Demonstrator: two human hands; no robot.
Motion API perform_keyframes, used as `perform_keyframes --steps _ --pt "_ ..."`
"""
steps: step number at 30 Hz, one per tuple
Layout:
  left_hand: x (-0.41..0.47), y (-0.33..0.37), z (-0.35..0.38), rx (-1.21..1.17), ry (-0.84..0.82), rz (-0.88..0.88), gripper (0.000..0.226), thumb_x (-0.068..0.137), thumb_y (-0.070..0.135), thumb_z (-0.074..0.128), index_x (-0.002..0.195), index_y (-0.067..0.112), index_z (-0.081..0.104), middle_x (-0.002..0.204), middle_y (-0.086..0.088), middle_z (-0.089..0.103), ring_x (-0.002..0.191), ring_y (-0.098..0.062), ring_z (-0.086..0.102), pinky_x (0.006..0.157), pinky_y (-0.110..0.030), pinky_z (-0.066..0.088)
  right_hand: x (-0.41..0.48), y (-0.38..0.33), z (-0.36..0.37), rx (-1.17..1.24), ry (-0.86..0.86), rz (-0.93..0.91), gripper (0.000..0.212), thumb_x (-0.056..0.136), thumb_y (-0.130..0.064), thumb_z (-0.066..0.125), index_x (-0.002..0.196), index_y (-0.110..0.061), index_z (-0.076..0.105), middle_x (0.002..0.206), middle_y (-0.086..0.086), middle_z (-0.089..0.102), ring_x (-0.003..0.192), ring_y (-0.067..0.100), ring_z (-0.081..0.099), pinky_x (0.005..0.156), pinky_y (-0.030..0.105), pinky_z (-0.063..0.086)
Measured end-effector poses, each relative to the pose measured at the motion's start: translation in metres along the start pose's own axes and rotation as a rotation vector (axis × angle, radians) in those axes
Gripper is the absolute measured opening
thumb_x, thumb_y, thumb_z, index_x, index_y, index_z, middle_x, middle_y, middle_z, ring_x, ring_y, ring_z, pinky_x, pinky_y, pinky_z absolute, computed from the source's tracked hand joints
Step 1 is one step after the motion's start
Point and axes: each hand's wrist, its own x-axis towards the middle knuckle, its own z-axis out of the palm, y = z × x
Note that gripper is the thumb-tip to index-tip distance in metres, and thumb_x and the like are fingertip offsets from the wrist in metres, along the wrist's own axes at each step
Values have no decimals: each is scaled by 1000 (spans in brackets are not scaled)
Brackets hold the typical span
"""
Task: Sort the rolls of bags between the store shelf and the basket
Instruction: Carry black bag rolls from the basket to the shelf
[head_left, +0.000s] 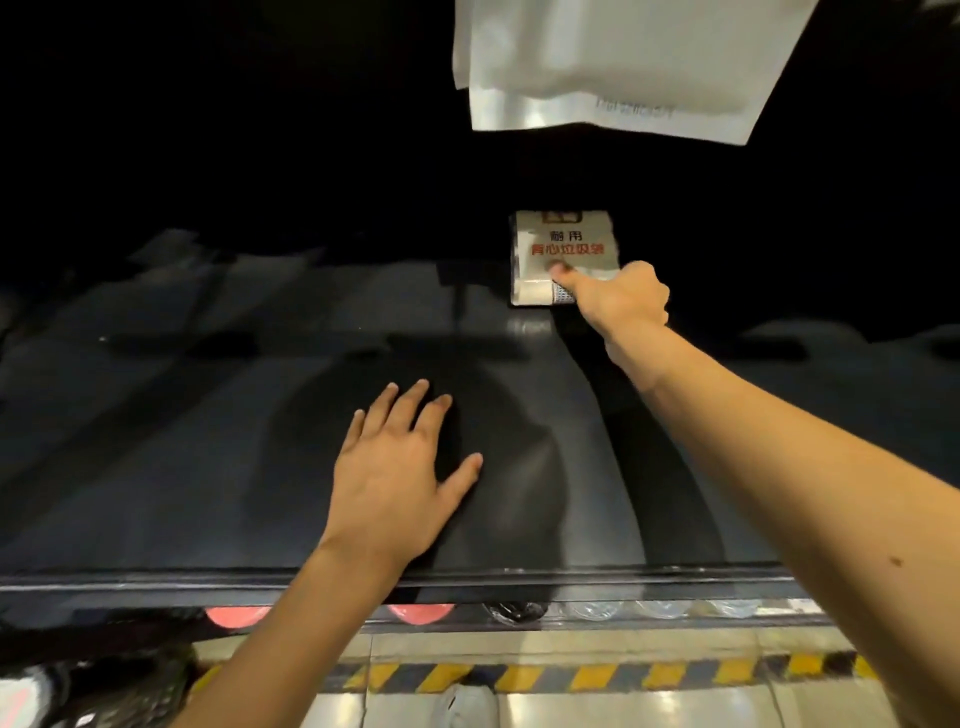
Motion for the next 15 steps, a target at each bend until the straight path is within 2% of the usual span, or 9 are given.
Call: perform_keyframes --steps 2,4,7,8,10,13,15 --pt "0 1 -1 -6 -9 -2 68 90 61 36 148 28 22 157 6 17 146 -16 7 119 -37 15 -1 -4 0 94 -9 21 79 56 -62 79 115 -15 55 116 7 59 106 28 56 88 40 53" --pt "-1 1 -3 -4 -19 -2 68 90 60 36 149 28 22 158 6 16 146 -16 7 119 -37 14 -3 -9 0 231 -44 16 75 64 -41 84 120 -10 45 114 5 58 104 22 57 85 33 52" --pt "-2 1 -3 -21 -25 -2 68 91 59 37 149 28 22 158 5 15 146 -17 6 119 -37 12 -12 -13 -4 417 -125 79 61 73 -18 80 111 -11 33 104 3 55 96 19 59 67 26 54" --pt "-1 0 -4 -23 -29 -1 67 91 59 37 149 28 21 158 5 15 147 -17 6 120 -37 12 -16 -12 -5 455 -144 95 60 74 -16 79 109 -12 30 104 3 55 94 19 60 61 23 53" --pt "-1 -1 -6 -17 -55 3 68 92 58 38 149 28 20 158 5 13 146 -16 5 119 -37 13 -27 -7 -9 501 -164 98 59 76 -14 78 109 -12 29 105 4 56 94 19 62 58 21 52" --pt "-4 -2 -15 2 -114 4 69 92 55 43 149 27 18 158 4 17 146 -17 11 119 -36 16 -48 6 -16 556 -238 137 63 72 -19 81 118 -3 40 112 7 62 95 19 65 55 21 52" --pt "-13 -5 -32 13 -114 -14 68 92 53 45 149 26 20 155 3 23 143 -18 20 117 -34 20 -72 8 -26 585 -286 161 67 68 -22 82 121 -3 47 111 9 66 94 19 67 53 20 52"
